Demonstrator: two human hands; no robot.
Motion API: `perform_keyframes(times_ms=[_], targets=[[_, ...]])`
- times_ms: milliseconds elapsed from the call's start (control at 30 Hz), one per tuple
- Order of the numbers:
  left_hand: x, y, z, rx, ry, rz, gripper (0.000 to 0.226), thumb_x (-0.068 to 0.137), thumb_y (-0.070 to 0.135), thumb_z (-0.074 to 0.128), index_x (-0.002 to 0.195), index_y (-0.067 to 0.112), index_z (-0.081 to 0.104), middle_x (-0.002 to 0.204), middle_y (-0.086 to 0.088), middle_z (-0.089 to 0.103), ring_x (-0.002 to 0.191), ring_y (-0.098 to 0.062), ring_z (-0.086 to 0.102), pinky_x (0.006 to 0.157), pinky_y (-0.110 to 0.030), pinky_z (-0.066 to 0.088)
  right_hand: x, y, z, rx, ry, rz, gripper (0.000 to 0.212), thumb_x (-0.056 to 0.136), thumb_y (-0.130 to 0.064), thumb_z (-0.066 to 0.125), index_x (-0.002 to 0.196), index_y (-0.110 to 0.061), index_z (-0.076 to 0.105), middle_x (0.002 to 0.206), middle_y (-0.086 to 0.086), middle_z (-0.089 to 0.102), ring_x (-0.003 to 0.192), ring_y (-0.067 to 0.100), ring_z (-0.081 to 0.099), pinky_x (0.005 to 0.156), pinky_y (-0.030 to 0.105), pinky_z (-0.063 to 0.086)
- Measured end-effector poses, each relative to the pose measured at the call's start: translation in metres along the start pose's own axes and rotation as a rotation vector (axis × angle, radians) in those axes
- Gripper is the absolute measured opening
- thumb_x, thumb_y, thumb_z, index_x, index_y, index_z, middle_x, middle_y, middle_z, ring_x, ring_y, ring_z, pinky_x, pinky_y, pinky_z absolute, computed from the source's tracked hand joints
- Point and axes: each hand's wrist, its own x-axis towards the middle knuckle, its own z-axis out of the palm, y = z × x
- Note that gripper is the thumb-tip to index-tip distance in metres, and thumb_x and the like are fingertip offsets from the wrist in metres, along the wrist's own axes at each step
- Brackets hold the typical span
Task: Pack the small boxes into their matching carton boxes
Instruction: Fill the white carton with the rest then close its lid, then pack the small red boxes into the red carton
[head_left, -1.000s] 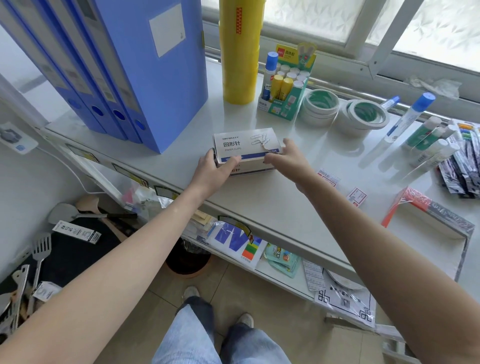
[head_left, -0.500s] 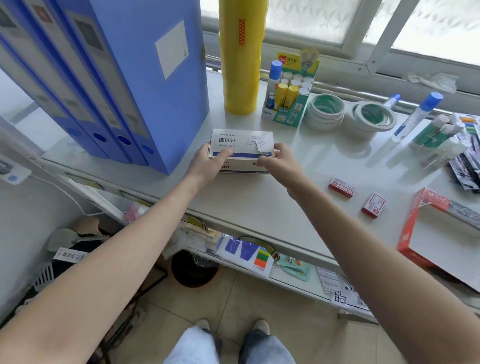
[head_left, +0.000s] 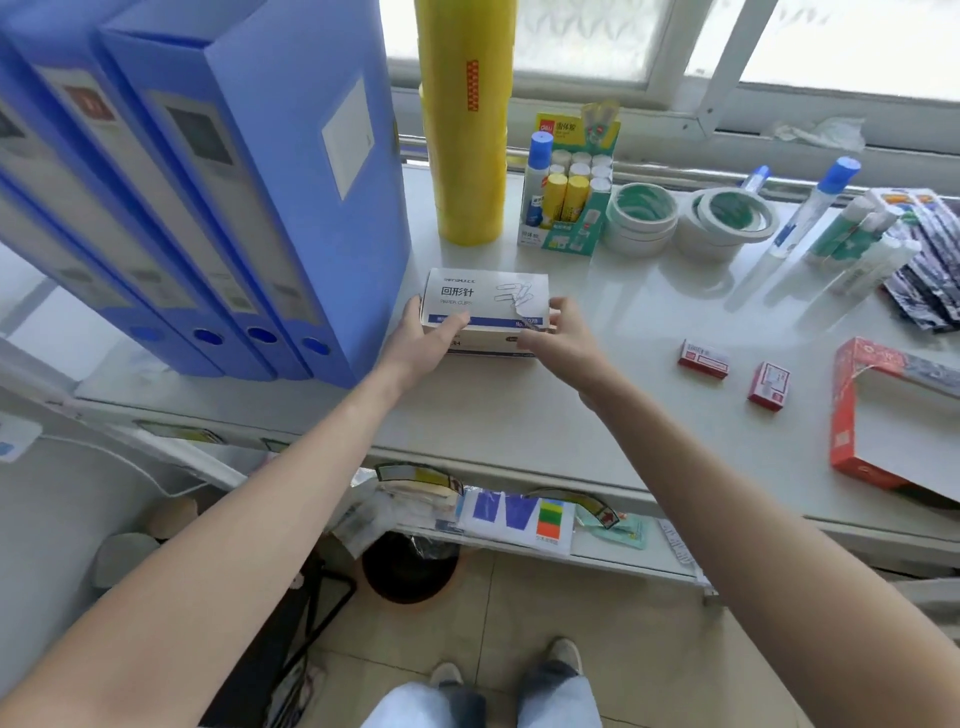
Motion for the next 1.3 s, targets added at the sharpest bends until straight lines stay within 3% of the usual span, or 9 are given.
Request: perform_keyframes(times_ms=[100, 200, 333, 467, 600, 667, 867, 1067, 1300], targets=[[-0.002, 0.001, 0.001, 0.038, 0.03, 0.007, 0.091, 0.063, 0.066, 0.052, 0.142, 0.027, 0.028, 0.144, 0.006, 0.046, 0.132, -0.017, 0.043, 0.111, -0.041, 0.034, -0.004, 0.002, -0.002, -0.067, 0.056, -0.022, 0.054, 0.08, -0.012, 0.058, 0.13, -0.01, 0.039, 0.133, 0.012, 0.047, 0.118, 0.024, 0.052, 0.1, 0.037, 0.046], [-0.011, 0.013, 0.008, 0.033, 0.087, 0.12, 0.081, 0.074, 0.053, 0.054, 0.144, 0.023, 0.025, 0.148, 0.0, 0.042, 0.136, -0.019, 0.039, 0.113, -0.041, 0.032, -0.014, 0.003, -0.011, -0.14, 0.12, -0.018, 0.065, 0.083, -0.014, 0.058, 0.14, -0.006, 0.029, 0.144, 0.014, 0.037, 0.133, 0.025, 0.039, 0.11, 0.039, 0.036], [-0.024, 0.034, 0.027, 0.165, 0.124, 0.33, 0.078, 0.089, 0.033, 0.054, 0.15, 0.014, 0.009, 0.161, -0.003, 0.012, 0.147, -0.019, 0.014, 0.12, -0.036, 0.016, -0.031, 0.006, -0.037, -0.173, 0.2, -0.028, 0.065, 0.084, -0.013, 0.056, 0.142, -0.008, 0.027, 0.148, 0.013, 0.034, 0.135, 0.026, 0.036, 0.111, 0.038, 0.035], [-0.036, 0.057, 0.056, 0.229, 0.055, 0.473, 0.076, 0.089, 0.027, 0.056, 0.15, 0.011, 0.013, 0.16, -0.006, 0.014, 0.148, -0.019, 0.013, 0.119, -0.033, 0.014, -0.046, 0.011, -0.073, -0.178, 0.286, -0.031, 0.063, 0.084, -0.013, 0.057, 0.141, -0.007, 0.03, 0.146, 0.014, 0.037, 0.135, 0.026, 0.037, 0.112, 0.042, 0.034], [-0.048, 0.073, 0.094, 0.297, -0.062, 0.554, 0.075, 0.089, 0.027, 0.057, 0.149, 0.01, 0.016, 0.159, -0.007, 0.018, 0.147, -0.018, 0.016, 0.118, -0.029, 0.014, -0.056, 0.023, -0.115, -0.185, 0.336, -0.017, 0.062, 0.084, -0.014, 0.056, 0.14, -0.008, 0.032, 0.145, 0.013, 0.037, 0.134, 0.025, 0.039, 0.11, 0.037, 0.036], [-0.052, 0.078, 0.116, 0.326, -0.114, 0.561, 0.072, 0.09, 0.026, 0.057, 0.149, 0.01, 0.019, 0.158, -0.006, 0.023, 0.145, -0.017, 0.02, 0.113, -0.023, 0.015, -0.061, 0.034, -0.136, -0.213, 0.347, -0.019, 0.062, 0.084, -0.012, 0.057, 0.14, -0.006, 0.032, 0.144, 0.014, 0.038, 0.133, 0.025, 0.04, 0.107, 0.032, 0.037], [-0.055, 0.091, 0.186, 0.385, -0.205, 0.517, 0.068, 0.088, 0.02, 0.058, 0.146, 0.008, 0.025, 0.151, -0.01, 0.032, 0.142, -0.02, 0.028, 0.112, -0.022, 0.018, -0.066, 0.076, -0.198, -0.381, 0.361, 0.019, 0.057, 0.082, -0.012, 0.059, 0.135, -0.004, 0.04, 0.136, 0.016, 0.049, 0.128, 0.031, 0.043, 0.106, 0.037, 0.035], [-0.037, 0.092, 0.236, 0.55, -0.243, 0.477, 0.073, 0.082, 0.01, 0.057, 0.147, 0.008, 0.022, 0.151, -0.013, 0.032, 0.139, -0.029, 0.03, 0.115, -0.032, 0.022, -0.052, 0.103, -0.229, -0.721, 0.364, 0.045, 0.048, 0.083, -0.04, 0.059, 0.12, -0.011, 0.051, 0.116, 0.008, 0.062, 0.122, 0.028, 0.047, 0.096, 0.041, 0.035], [-0.016, 0.079, 0.256, 0.652, -0.166, 0.414, 0.062, 0.085, 0.015, 0.053, 0.143, 0.013, 0.033, 0.141, -0.011, 0.045, 0.132, -0.032, 0.038, 0.11, -0.041, 0.032, -0.031, 0.111, -0.227, -0.93, 0.288, -0.039, 0.051, 0.084, -0.052, 0.053, 0.11, -0.008, 0.051, 0.112, 0.016, 0.065, 0.116, 0.033, 0.051, 0.092, 0.039, 0.038]])
